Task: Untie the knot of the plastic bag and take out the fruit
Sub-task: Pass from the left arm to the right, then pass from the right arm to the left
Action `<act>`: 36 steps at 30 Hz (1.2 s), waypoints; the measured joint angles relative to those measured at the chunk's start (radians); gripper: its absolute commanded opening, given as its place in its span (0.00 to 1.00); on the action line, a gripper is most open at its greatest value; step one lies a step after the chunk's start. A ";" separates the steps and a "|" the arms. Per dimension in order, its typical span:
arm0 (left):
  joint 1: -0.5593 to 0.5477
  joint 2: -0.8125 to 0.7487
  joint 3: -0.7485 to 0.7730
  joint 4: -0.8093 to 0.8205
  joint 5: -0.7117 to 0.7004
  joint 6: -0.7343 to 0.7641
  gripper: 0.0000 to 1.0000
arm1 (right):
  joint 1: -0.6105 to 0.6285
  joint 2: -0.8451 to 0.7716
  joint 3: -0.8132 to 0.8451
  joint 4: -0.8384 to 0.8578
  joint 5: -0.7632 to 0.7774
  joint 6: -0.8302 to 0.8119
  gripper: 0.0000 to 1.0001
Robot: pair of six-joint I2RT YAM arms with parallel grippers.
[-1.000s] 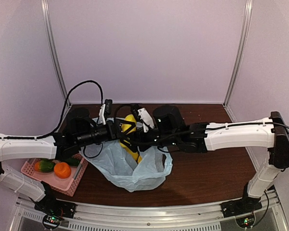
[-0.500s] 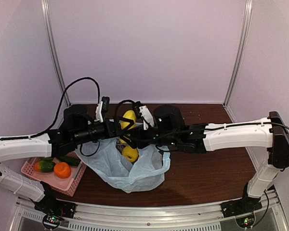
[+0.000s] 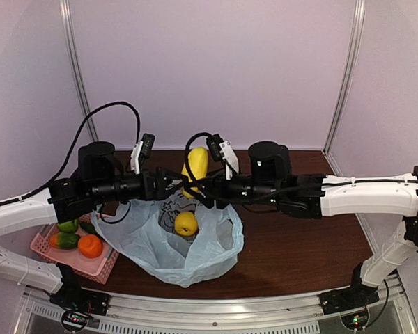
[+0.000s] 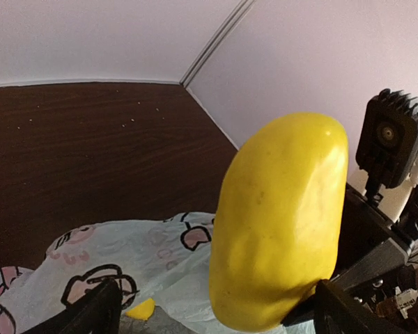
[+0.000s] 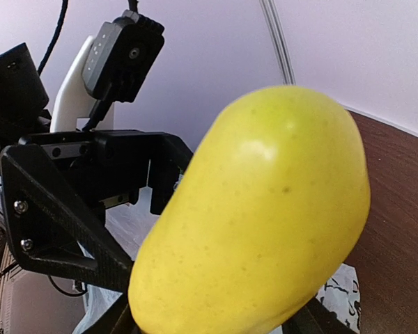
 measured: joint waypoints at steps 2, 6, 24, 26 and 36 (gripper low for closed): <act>0.000 -0.002 0.000 0.006 0.035 0.002 0.98 | -0.001 -0.019 -0.014 0.002 -0.029 -0.011 0.41; 0.000 0.002 0.001 0.041 0.112 0.000 0.97 | -0.002 -0.046 -0.033 0.011 -0.092 -0.030 0.41; 0.000 0.052 0.005 0.217 0.246 -0.057 0.69 | 0.013 -0.028 -0.033 0.029 -0.264 -0.043 0.42; 0.000 0.057 0.005 0.229 0.255 -0.065 0.63 | 0.013 -0.027 -0.033 0.027 -0.264 -0.047 0.42; 0.000 0.059 0.005 0.238 0.257 -0.068 0.52 | 0.013 -0.028 -0.035 0.027 -0.246 -0.053 0.75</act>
